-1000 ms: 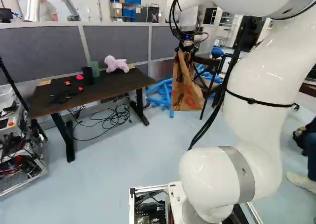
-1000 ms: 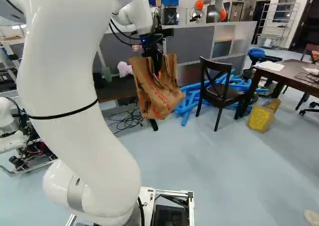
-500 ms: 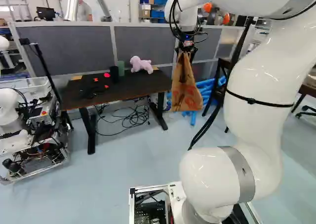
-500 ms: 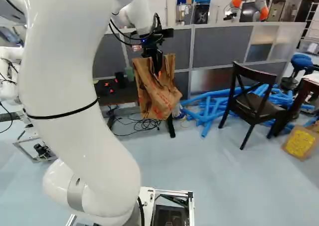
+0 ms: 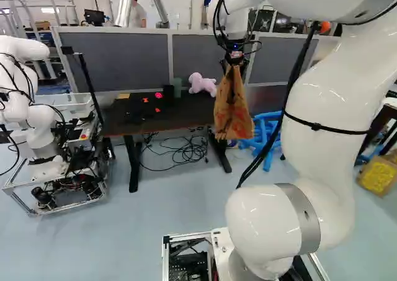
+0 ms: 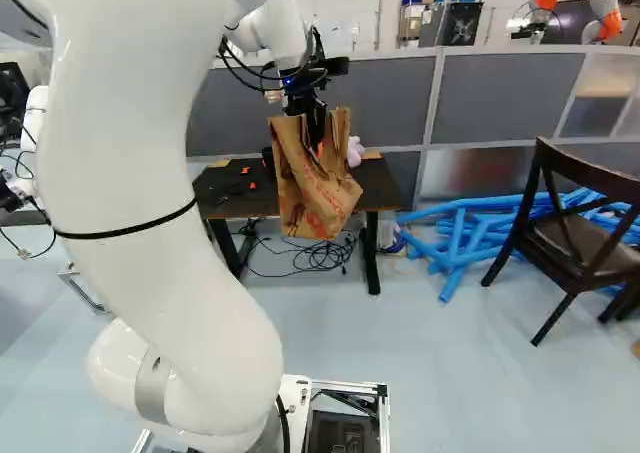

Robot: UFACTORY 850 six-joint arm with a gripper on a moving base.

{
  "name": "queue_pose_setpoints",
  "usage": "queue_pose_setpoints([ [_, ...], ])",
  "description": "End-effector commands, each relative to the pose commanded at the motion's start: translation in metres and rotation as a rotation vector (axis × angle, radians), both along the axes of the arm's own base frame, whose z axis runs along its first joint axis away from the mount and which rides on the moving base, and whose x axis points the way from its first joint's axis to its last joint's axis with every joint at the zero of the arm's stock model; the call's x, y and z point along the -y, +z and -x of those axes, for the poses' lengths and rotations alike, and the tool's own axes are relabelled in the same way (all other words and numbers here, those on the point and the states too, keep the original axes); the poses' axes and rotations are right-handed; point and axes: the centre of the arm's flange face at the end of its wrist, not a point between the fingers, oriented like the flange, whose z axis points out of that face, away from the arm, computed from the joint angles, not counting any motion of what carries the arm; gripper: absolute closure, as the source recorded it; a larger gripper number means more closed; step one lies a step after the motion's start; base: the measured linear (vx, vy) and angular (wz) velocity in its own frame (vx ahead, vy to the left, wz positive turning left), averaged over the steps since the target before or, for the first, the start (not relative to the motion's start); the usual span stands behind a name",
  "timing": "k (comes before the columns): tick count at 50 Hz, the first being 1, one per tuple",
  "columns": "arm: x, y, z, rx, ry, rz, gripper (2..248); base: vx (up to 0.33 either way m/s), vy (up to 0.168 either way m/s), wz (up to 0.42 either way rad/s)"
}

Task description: Pick up the bag on the ground and place it on the table

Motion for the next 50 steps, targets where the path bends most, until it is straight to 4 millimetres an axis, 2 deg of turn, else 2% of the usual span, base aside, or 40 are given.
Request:
queue_pose_setpoints([
  [17,0.0000,0.0000,0.0000,0.000,0.000,0.000,229,0.195,0.080,0.141],
  [50,0.0000,0.0000,0.0000,0.000,0.000,0.000,229,0.124,0.003,-0.004],
])
